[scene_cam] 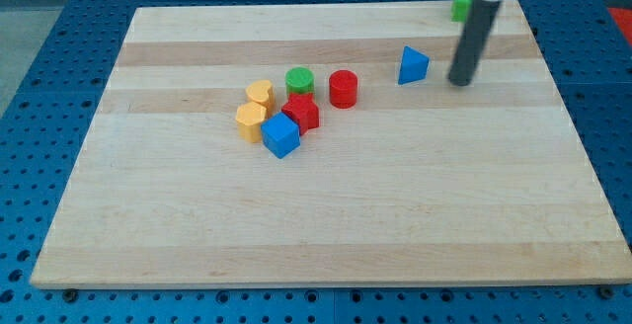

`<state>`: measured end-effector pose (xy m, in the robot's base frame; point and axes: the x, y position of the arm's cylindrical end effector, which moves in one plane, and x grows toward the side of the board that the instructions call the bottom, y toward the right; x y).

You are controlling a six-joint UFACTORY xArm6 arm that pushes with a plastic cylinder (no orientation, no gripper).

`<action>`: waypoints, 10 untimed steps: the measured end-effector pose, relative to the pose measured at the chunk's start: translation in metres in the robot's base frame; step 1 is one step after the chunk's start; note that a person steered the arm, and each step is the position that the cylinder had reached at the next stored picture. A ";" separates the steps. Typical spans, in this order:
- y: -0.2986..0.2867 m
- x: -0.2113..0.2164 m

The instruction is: Slide blue triangle closer to green star

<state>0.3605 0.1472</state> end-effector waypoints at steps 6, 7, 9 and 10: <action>-0.028 -0.072; -0.062 -0.079; -0.054 -0.102; -0.029 -0.114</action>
<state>0.2469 0.1185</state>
